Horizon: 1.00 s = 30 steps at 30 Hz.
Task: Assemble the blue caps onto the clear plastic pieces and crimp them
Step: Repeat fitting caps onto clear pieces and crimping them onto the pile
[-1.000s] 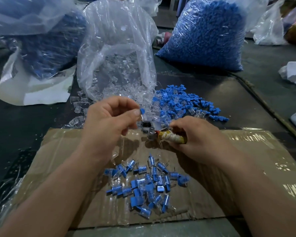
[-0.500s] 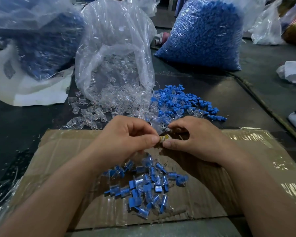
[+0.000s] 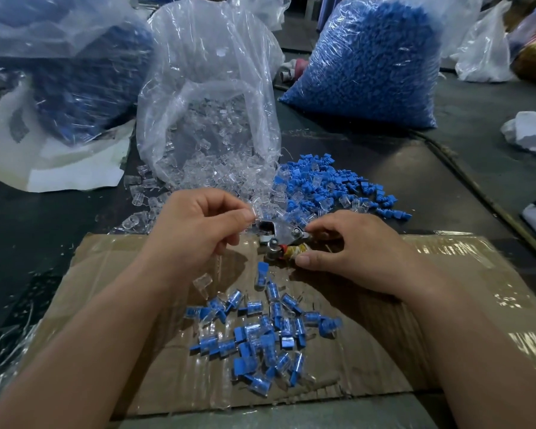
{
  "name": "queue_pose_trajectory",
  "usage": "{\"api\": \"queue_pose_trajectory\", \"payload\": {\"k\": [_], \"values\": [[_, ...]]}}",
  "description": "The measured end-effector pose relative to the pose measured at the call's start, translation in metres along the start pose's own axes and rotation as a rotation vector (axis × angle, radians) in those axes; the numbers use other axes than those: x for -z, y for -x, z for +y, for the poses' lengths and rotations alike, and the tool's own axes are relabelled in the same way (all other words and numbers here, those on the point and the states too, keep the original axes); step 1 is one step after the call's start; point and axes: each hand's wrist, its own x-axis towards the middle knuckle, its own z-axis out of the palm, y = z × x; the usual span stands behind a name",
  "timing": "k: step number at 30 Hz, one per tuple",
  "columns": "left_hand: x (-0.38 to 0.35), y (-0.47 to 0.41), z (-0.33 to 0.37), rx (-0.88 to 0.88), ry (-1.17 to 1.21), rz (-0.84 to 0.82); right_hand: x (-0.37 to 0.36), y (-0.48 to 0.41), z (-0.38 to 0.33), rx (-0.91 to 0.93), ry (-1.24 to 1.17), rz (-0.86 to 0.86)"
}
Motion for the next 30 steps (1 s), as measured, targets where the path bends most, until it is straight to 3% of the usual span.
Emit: {"api": "queue_pose_trajectory", "payload": {"k": [5,8,15,26,30], "values": [[-0.003,-0.003,-0.007,0.009,-0.27,-0.017,0.001,-0.001,0.002,-0.009,-0.099,0.221],[0.002,-0.003,-0.005,0.004,-0.312,-0.019,0.003,-0.001,0.007,-0.05,-0.116,0.326],[0.014,-0.009,-0.007,0.039,-0.358,-0.084,-0.002,-0.004,0.011,-0.07,-0.102,0.309],[0.034,-0.004,0.002,0.184,-0.4,-0.447,-0.003,-0.004,0.011,-0.062,-0.101,0.295],[0.036,-0.003,0.002,0.197,-0.426,-0.441,-0.003,-0.004,0.01,-0.059,-0.085,0.283]]}}
